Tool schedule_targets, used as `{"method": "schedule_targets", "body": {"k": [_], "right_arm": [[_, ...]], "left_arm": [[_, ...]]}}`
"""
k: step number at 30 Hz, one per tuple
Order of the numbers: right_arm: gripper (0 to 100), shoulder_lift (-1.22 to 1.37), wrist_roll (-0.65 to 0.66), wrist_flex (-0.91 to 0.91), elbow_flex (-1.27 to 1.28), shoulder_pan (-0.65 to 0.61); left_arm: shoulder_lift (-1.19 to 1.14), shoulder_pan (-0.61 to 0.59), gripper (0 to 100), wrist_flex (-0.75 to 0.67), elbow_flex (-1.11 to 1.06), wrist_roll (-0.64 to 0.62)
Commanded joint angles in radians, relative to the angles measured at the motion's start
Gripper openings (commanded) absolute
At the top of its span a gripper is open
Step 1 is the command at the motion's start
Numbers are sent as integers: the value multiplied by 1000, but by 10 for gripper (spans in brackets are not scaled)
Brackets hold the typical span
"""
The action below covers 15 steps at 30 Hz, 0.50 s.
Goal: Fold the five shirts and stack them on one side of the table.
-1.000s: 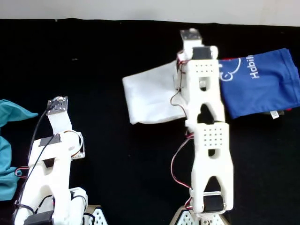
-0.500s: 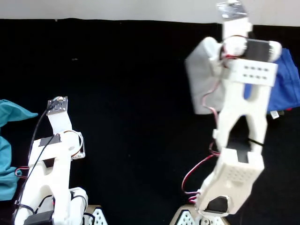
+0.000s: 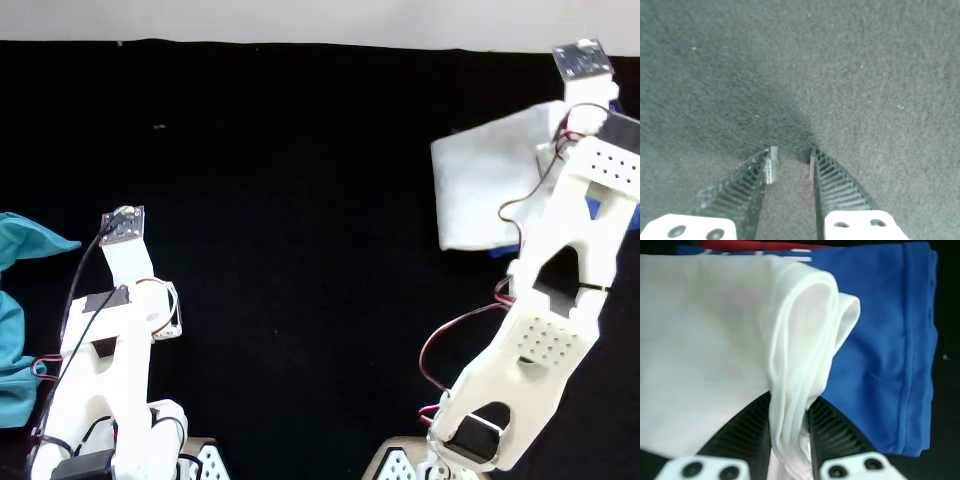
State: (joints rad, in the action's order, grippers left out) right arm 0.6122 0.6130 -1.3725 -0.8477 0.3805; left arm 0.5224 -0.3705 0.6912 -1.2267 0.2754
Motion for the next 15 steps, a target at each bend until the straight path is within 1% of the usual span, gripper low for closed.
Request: {"method": "schedule_targets", "body": {"k": [1,5,7,12,15], "right_arm": [[5,-12,17,18,-61,25],[5,-8,63,-148,-263,-5],[5,-7,78,-185,-352,-15],[5,-4,141,-180,-404,1],[5,19,161,-119,-401,31]], "left_arm": [[-2,-10,122,-20,-4,9],[-2,-10,122,-20,-4,9],[-2,-10,122,-20,-4,9],[-2,-10,122,-20,-4,9],[-2,-10,122,-20,-4,9]]}}
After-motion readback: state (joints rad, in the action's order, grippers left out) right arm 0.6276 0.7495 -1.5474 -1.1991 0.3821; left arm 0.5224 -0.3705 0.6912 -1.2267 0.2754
